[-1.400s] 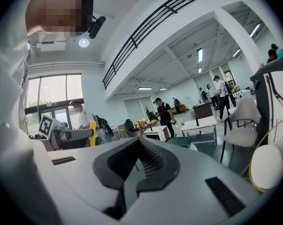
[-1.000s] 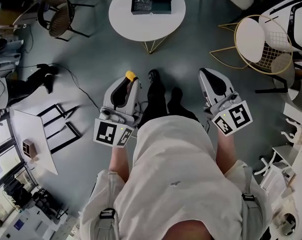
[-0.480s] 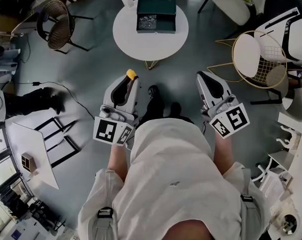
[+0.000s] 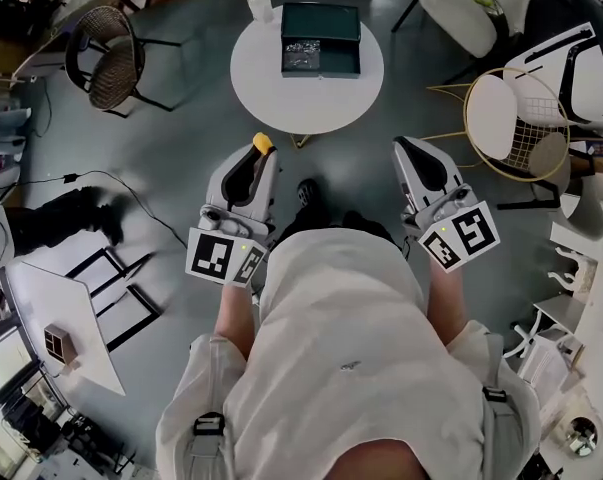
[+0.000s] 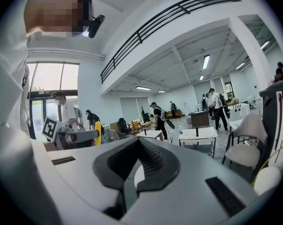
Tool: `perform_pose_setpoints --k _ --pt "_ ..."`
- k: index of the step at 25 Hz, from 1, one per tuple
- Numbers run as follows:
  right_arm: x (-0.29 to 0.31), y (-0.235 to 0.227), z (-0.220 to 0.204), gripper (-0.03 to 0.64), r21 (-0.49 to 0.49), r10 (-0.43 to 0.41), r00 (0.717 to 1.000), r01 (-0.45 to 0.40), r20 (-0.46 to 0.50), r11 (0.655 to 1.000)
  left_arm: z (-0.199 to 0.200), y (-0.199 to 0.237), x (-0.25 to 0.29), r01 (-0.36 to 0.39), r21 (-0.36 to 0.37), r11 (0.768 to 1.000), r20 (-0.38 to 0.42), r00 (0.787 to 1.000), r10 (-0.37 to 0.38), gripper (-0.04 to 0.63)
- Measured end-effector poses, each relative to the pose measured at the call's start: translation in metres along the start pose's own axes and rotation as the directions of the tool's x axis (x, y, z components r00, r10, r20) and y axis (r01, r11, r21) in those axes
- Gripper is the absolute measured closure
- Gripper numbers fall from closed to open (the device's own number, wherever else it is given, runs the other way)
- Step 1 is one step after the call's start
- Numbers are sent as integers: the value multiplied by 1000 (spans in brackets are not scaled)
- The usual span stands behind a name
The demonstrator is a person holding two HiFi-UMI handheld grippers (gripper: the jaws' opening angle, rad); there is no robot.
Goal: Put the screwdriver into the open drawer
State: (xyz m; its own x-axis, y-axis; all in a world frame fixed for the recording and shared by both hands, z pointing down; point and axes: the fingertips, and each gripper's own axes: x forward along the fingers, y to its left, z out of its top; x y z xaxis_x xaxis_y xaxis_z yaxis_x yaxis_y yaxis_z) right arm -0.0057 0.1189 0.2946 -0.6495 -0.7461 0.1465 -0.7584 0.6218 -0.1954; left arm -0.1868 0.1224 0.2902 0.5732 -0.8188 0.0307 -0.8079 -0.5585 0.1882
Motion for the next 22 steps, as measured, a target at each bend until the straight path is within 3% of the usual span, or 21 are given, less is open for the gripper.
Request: perform_pose_setpoints --k 11,22 --pt "24 3 -6 611 26 -74 997 74 -7 997 -5 38 8 51 -17 999 -28 998 -52 517" --pt "38 -14 -9 611 45 -97 995 98 -30 994 -13 52 26 41 -48 998 -58 997 -43 517"
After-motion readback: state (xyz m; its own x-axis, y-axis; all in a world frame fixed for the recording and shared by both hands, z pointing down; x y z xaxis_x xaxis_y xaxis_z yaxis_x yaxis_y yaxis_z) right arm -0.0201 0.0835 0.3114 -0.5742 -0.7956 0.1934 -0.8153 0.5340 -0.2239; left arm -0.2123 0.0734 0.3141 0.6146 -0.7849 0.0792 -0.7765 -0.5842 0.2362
